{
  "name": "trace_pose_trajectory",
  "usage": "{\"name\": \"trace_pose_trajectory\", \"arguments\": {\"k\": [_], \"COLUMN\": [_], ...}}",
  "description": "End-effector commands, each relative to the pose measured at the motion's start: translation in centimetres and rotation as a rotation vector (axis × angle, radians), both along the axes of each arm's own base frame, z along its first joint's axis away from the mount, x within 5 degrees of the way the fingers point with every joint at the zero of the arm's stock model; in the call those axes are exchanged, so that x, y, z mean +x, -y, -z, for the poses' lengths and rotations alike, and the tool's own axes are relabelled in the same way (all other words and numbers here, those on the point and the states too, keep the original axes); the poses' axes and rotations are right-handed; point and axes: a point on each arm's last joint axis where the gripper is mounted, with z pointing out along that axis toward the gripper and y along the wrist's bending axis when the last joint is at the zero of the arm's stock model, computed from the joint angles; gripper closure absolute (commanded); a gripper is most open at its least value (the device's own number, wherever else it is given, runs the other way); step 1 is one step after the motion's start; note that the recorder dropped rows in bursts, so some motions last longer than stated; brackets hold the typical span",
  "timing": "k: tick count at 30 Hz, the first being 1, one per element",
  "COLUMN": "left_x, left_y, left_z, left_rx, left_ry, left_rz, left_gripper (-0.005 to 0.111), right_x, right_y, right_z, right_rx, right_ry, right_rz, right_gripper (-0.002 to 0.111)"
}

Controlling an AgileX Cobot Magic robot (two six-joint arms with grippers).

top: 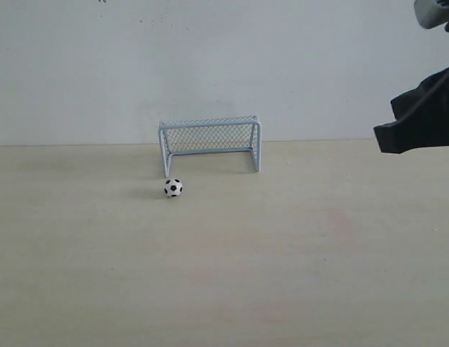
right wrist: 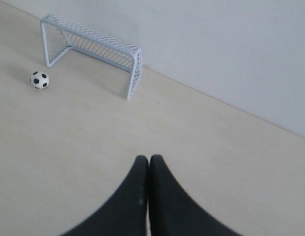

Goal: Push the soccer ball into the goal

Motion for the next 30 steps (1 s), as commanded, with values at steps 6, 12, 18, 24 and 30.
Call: {"name": "trace_pose_trajectory", "arguments": {"k": [6,12,18,24,30], "left_x": [0.0,0.0,0.0,0.0,0.0], "left_y": [0.0,0.0,0.0,0.0,0.0], "left_z": [0.0,0.0,0.0,0.0,0.0], "left_rx": [0.006,0.006,0.006,0.006,0.006], "left_ry": [0.004,0.004,0.004,0.004,0.004], "left_rz": [-0.003,-0.003,-0.003,-0.003,-0.003], "left_gripper": [0.102,0.102,0.102,0.102,0.102], "right_x": [-4.7,-7.4,-9.4,-11.7,-13.4], "right_y": [3.5,6.4,7.8,7.9,7.8], "right_z": [-4.2,-3.0,2.3,8.0,12.2], "right_rx": [0.157,0.239,0.268,0.334,0.352], "right_ry": [0.183,0.221,0.237,0.316,0.375], "right_rz": [0.102,0.26,0.363,0.356,0.334], "right_gripper": [0.108,0.108,0.108,0.108,0.108]}}
